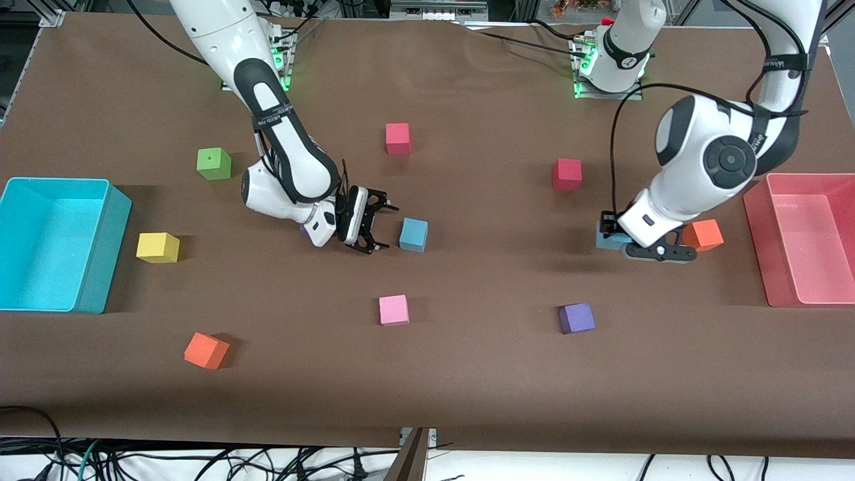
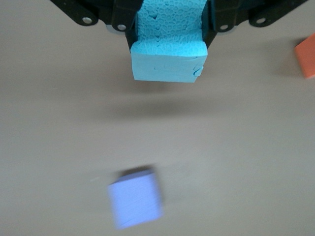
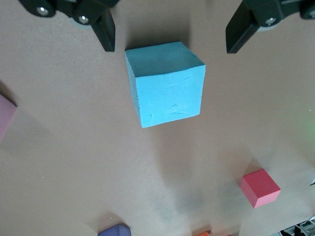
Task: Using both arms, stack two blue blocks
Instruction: 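Carry the cyan cube with the left gripper over the placed cube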
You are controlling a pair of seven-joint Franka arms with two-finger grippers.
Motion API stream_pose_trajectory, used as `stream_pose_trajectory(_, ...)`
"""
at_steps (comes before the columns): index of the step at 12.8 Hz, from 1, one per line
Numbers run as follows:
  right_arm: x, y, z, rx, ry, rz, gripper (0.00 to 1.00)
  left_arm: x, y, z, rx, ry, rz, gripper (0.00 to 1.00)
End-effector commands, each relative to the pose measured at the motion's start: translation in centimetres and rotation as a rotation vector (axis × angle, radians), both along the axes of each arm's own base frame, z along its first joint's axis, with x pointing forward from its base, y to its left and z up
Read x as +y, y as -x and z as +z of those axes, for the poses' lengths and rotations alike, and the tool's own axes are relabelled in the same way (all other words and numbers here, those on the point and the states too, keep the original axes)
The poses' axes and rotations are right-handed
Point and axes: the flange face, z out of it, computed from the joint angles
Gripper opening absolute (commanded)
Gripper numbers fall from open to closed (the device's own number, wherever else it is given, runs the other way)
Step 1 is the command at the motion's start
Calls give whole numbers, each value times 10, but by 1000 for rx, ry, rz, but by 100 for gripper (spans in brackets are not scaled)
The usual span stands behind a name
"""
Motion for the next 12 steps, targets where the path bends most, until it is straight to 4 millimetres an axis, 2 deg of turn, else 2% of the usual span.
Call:
stream_pose_trajectory(1,-1,0,-4,-21,-17,3,99,-78,-8,10,9,89,19,0)
stream_pose_trajectory(3,-3,0,-6,-35,-17,18,99,-143,-6,-2,18,96,12,0)
stream_pose_trajectory(4,-3,0,-6,-37,-17,19,99,-168,-8,-10,21,105,3,0)
stream_pose_trajectory(7,-3,0,-6,-35,-18,16,99,-269,22,-41,37,106,23,0)
stream_pose_trajectory(8,-3,0,-6,-34,-19,17,99,-294,29,-51,34,106,17,0)
stream_pose_trajectory(9,-3,0,-6,-35,-18,16,99,-315,40,-63,37,93,-8,0)
stream_pose_trajectory(10,-3,0,-6,-35,-18,16,99,-323,45,-71,31,82,-12,0)
stream_pose_trajectory(11,-2,0,-5,-36,-19,17,99,-340,55,-75,14,92,-28,0)
stream_pose_trajectory(12,-2,0,-5,-36,-19,17,99,-341,52,-77,5,92,-14,0)
